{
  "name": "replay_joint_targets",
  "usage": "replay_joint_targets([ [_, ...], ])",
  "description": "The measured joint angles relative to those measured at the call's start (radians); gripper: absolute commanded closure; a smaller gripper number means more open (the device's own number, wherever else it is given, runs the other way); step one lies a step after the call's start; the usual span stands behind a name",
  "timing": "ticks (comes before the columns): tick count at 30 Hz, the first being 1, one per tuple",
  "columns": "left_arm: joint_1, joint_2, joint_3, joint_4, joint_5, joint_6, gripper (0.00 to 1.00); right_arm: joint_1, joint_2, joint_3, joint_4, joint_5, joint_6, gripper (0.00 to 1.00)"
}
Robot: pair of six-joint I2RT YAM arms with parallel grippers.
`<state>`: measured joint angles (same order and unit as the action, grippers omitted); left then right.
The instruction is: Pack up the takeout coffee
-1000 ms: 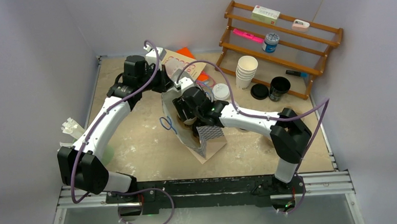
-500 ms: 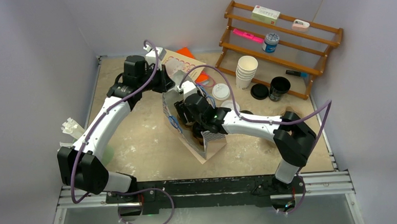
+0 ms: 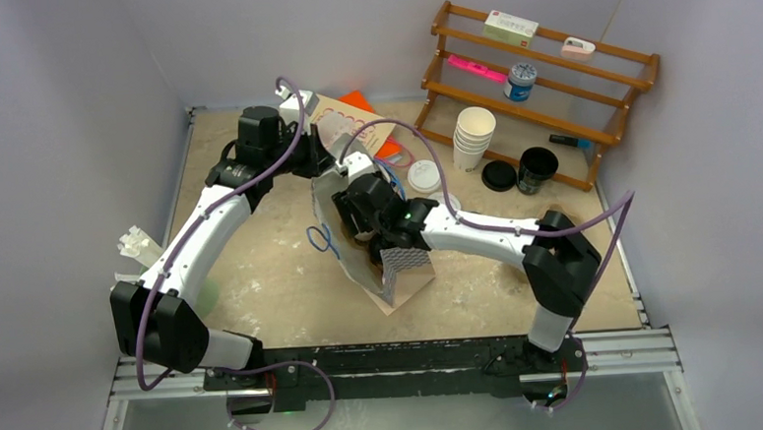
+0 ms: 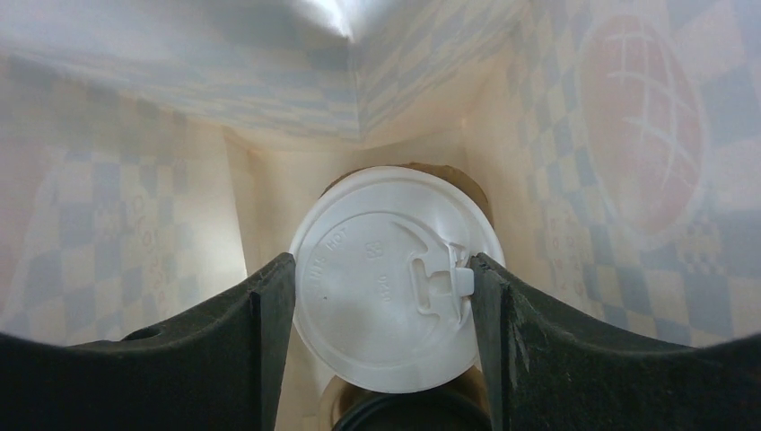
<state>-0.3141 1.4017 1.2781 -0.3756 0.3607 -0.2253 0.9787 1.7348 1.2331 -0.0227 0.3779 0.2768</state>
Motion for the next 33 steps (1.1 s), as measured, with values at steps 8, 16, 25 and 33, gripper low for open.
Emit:
replay_joint_targets([
  [8,0.000,0.000,0.000,0.000,-0.002,0.000,1.00,-0.066,0.068,0.208,-0.274,-0.065,0.031,0.01],
  [16,0.000,0.000,0.000,0.000,-0.006,0.000,1.00,-0.075,0.091,0.267,-0.402,-0.107,0.025,0.01],
  [25,0.000,-0.002,0.003,-0.010,-0.026,0.000,1.00,-0.075,0.063,0.365,-0.439,-0.153,-0.008,0.01],
  [33,0.000,-0.002,0.029,-0.048,-0.074,0.004,1.00,-0.079,-0.016,0.418,-0.437,-0.184,-0.038,0.06],
])
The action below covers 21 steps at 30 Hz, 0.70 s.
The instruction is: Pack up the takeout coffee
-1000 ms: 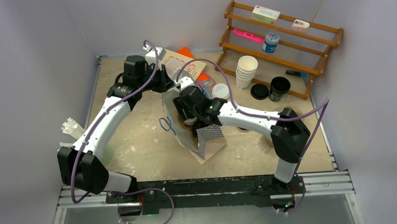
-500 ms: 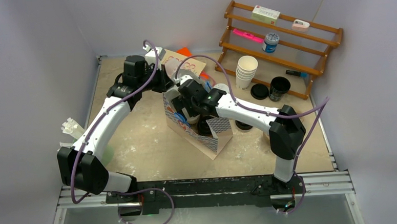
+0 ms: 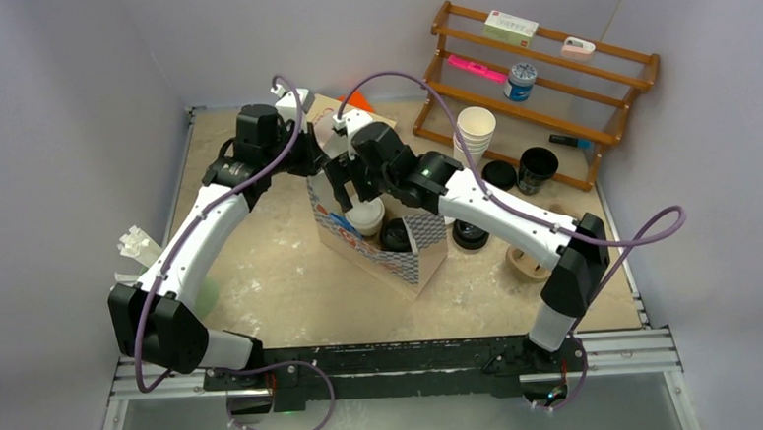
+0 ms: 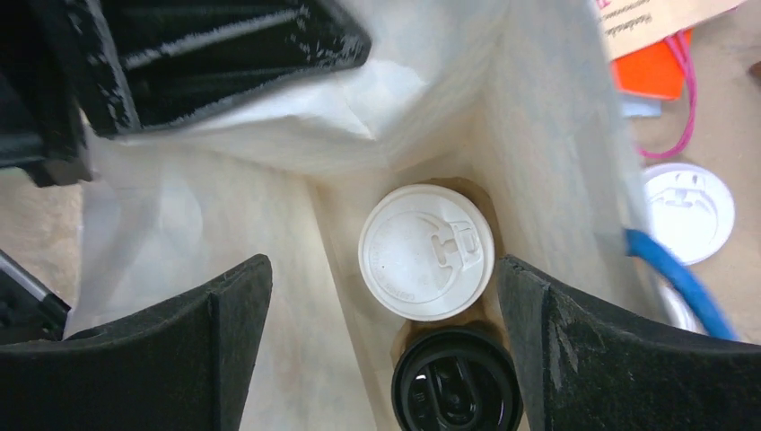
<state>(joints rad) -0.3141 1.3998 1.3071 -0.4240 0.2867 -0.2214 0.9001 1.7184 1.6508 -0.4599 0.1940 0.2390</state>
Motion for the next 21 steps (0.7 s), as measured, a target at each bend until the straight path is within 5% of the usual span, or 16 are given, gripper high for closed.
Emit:
replay_joint_targets([
  [21,0.059,-0.085,0.088,-0.244,-0.315,0.097,0.97,-0.011,-0.062,0.255,-0.081,0.176,-0.011,0.08],
])
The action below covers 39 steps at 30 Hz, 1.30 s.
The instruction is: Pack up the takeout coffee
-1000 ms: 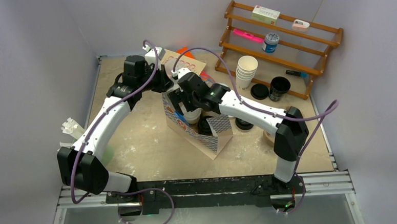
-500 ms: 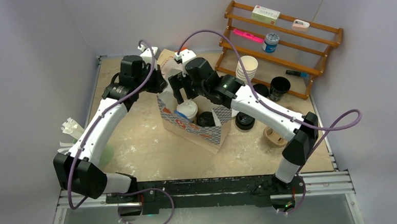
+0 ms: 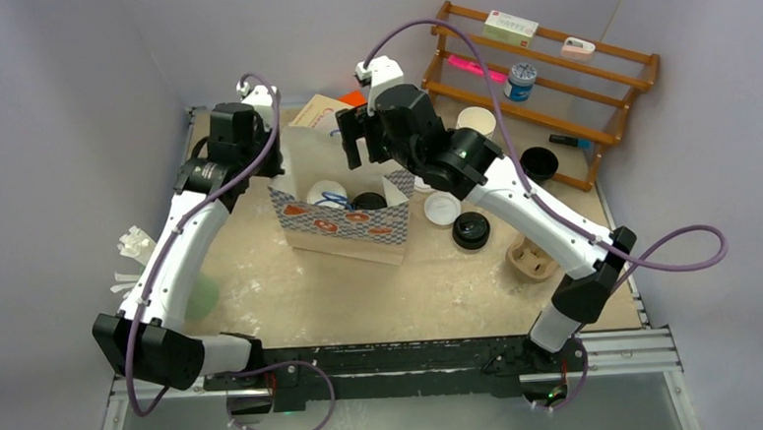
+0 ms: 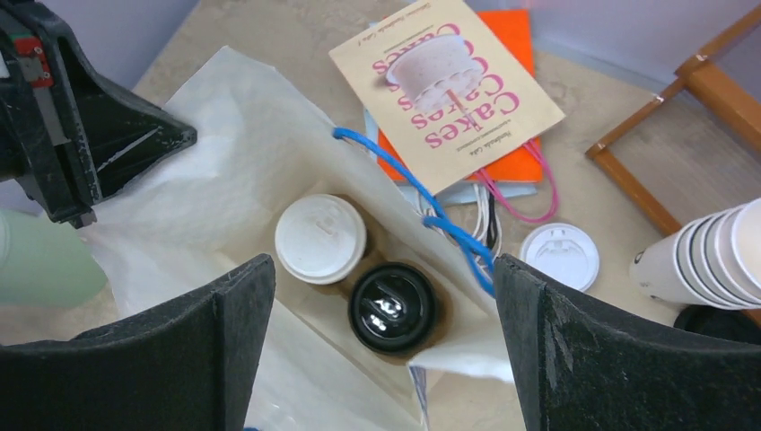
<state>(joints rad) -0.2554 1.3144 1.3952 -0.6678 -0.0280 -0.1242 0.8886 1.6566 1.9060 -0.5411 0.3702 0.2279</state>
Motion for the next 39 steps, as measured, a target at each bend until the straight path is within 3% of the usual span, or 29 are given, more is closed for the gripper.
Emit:
replay_joint_targets([
  [3,0.007,0.006,0.009,-0.008,-0.053,0.009,0.56,0.000,-0.014,0.014,-0.010,0.033,0.011,0.08],
  [5,0.008,0.024,0.041,-0.015,-0.111,0.000,0.38,0.000,-0.020,0.027,-0.025,0.046,0.020,0.08],
  [10,0.013,0.055,0.166,-0.069,-0.226,-0.048,0.23,0.000,-0.029,0.044,-0.073,0.080,0.046,0.07],
  [15,0.013,0.045,0.278,-0.175,-0.347,-0.124,0.22,0.000,-0.035,0.049,-0.130,0.104,0.066,0.06],
  [21,0.013,0.013,0.292,-0.387,-0.530,-0.238,0.22,0.000,-0.046,0.054,-0.182,0.109,0.084,0.06],
  [24,0.013,0.005,0.284,-0.469,-0.584,-0.306,0.28,0.000,-0.066,0.053,-0.199,0.104,0.092,0.06],
  [33,0.055,-0.097,0.179,-0.694,-0.751,-0.616,0.39,0.000,-0.113,0.053,-0.248,0.079,0.105,0.06],
  [39,0.172,-0.161,0.044,-0.662,-0.813,-0.634,0.45,0.000,-0.112,0.053,-0.286,0.035,0.104,0.06],
])
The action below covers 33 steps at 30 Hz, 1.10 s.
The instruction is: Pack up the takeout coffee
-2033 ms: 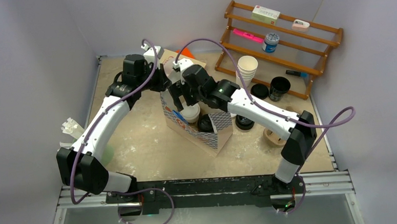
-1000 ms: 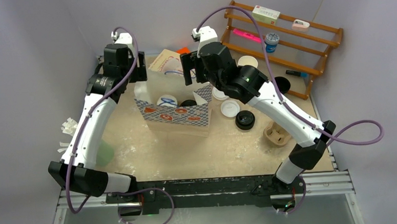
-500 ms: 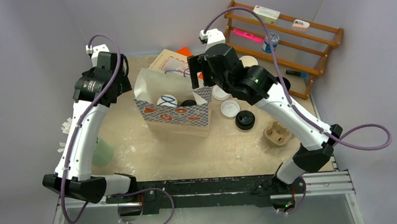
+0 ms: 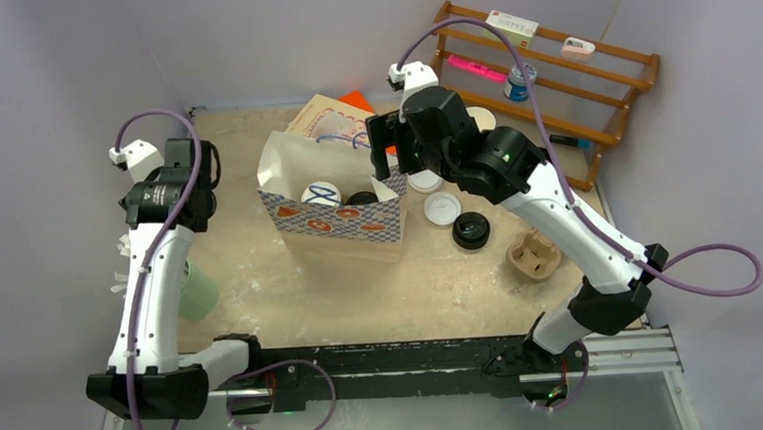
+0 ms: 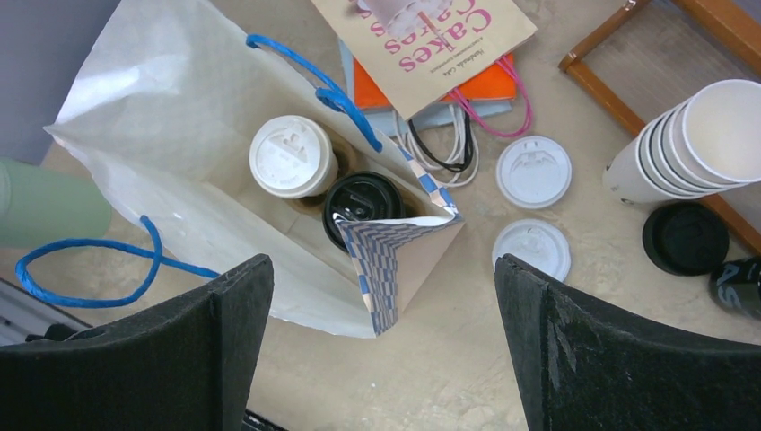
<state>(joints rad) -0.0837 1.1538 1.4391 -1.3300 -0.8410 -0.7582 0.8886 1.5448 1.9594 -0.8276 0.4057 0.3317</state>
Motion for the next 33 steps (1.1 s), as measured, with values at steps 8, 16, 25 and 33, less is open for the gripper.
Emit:
replay_joint_targets([
  [8,0.265,0.092,-0.053,0.239,0.024,0.184,0.54,0.000,0.035,0.010,-0.006,-0.076,-0.012,0.07],
  [16,0.290,0.165,-0.054,0.347,-0.017,0.265,0.60,0.000,0.101,0.016,-0.005,-0.124,-0.030,0.06],
  [25,0.319,0.175,-0.059,0.357,-0.063,0.266,0.58,0.000,0.101,0.016,-0.004,-0.134,-0.046,0.06],
  [33,0.341,0.175,-0.126,0.358,-0.079,0.241,0.75,0.000,0.101,0.016,-0.004,-0.137,-0.053,0.07],
])
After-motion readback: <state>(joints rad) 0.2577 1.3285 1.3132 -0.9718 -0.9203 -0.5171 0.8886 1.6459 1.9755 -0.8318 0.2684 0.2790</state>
